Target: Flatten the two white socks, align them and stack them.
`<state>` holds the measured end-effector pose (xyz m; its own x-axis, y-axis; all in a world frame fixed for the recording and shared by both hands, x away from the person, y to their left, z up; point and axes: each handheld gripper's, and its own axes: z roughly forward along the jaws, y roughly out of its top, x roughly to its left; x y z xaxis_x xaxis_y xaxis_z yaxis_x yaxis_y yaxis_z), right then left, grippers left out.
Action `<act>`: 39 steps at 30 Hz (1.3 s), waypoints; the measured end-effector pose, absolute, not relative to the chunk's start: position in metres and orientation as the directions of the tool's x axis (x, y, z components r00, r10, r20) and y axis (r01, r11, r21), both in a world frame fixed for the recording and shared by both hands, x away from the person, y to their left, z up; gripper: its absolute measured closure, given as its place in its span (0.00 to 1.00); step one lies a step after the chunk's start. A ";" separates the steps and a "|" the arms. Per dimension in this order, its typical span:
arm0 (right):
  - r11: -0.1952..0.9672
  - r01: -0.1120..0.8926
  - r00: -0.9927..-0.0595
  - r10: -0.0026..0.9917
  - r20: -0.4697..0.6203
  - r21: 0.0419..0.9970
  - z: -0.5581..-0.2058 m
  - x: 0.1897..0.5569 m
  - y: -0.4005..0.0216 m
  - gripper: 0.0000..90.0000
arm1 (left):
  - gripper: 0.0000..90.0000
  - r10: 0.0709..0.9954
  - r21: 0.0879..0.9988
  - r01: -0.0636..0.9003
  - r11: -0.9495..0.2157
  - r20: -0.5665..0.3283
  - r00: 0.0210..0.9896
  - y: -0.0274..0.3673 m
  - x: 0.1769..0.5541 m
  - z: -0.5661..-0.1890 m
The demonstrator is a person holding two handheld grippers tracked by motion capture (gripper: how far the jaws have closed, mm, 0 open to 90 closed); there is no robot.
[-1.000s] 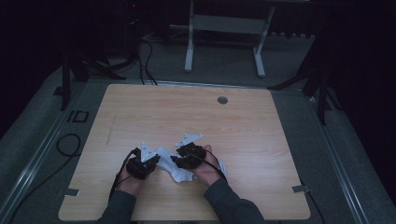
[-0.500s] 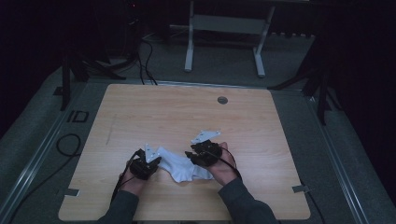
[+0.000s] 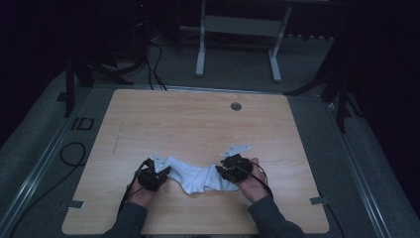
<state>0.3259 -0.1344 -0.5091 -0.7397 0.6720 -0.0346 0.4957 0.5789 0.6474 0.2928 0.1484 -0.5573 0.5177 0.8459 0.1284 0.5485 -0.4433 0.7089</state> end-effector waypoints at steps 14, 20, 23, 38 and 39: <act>0.570 0.560 -0.712 0.702 -0.002 0.601 -0.533 0.320 -0.148 0.68 | 0.97 0.846 0.709 0.548 -0.443 0.129 0.517 0.148 0.292 -0.558; 0.569 0.571 -0.708 0.706 0.004 0.593 -0.538 0.325 -0.146 0.69 | 0.97 0.847 0.709 0.548 -0.443 0.129 0.516 0.148 0.292 -0.558; 0.577 0.573 -0.717 0.697 0.015 0.582 -0.542 0.326 -0.143 0.87 | 0.97 0.847 0.709 0.548 -0.443 0.129 0.516 0.148 0.292 -0.558; 0.588 0.534 -0.731 0.682 -0.017 0.608 -0.526 0.321 -0.147 0.95 | 0.97 0.846 0.710 0.548 -0.443 0.128 0.518 0.149 0.292 -0.558; 0.587 0.532 -0.732 0.681 -0.018 0.610 -0.525 0.321 -0.148 0.95 | 0.97 0.846 0.709 0.548 -0.443 0.128 0.518 0.149 0.292 -0.558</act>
<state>0.3205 -0.1478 -0.5247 -0.7319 0.6812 -0.0179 0.5318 0.5874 0.6101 0.2924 0.1486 -0.5576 0.5181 0.8457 0.1280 0.5481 -0.4432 0.7093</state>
